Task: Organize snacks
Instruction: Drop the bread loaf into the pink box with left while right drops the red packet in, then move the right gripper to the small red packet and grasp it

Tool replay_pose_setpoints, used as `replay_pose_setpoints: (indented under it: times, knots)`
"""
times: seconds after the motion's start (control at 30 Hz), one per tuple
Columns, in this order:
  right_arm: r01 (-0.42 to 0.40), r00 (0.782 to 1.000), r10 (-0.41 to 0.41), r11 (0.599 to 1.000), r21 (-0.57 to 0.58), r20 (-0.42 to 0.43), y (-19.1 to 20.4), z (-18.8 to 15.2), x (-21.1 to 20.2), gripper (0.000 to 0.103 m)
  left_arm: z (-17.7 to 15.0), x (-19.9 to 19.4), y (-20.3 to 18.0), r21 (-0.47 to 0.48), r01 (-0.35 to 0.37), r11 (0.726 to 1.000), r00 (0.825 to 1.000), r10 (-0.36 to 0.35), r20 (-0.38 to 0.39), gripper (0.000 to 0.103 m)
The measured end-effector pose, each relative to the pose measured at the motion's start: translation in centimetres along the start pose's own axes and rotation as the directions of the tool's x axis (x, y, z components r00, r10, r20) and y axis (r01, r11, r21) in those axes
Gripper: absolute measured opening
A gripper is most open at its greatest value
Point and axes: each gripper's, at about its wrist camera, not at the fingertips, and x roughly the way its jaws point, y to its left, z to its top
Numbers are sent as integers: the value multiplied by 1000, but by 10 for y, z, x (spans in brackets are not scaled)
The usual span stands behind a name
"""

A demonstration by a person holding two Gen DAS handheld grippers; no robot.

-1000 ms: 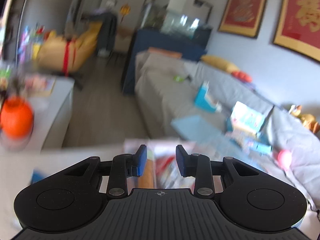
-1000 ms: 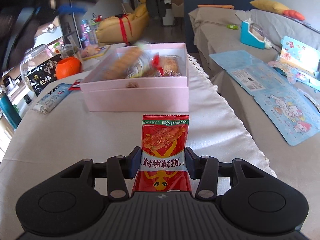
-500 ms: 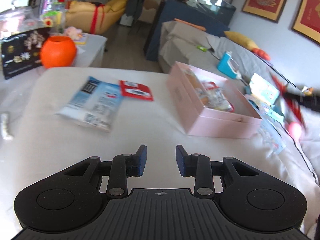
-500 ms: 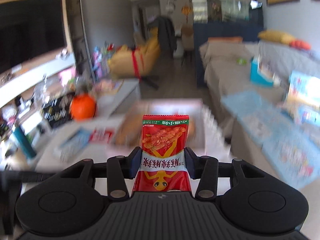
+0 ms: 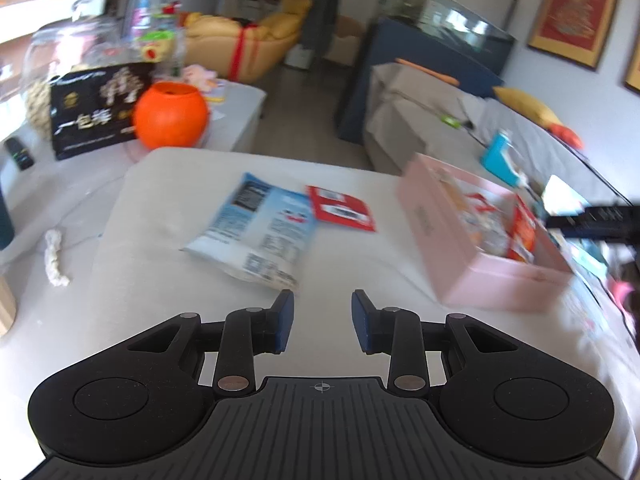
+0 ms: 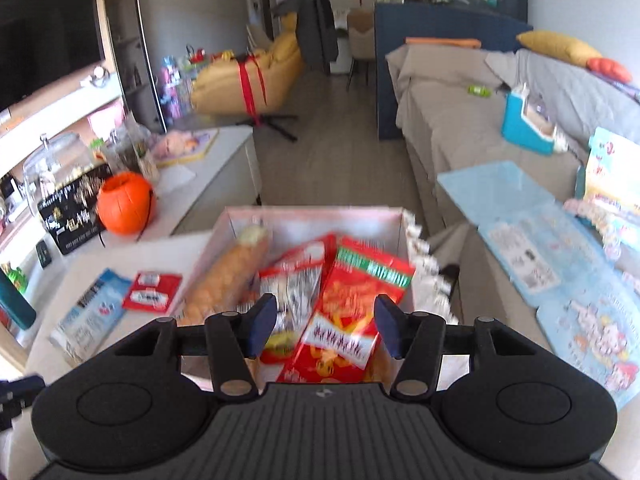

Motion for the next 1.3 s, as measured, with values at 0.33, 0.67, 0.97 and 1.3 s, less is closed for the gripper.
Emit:
replay_pose_setpoints:
  times: [0.33,0.67,0.97,1.3]
  knots:
    - [-77,996,77,997,-15,49,25,8,3,64,24,27,26,-204,-70,977,955,124,268,35]
    - [-167,984,151,969,-182,-97,139,57,88,64,13,39,21,-108,-91,990,952,118,284,36]
    - [-142,955,82,971,-194,-286,230,41,187,59,15,40,56,-234,-145,961,954,198,225,35]
    - [-230,943,148,937,-262,-298,203,-25,115,49,13,46,62,-213,-169,962,963,207,173,36]
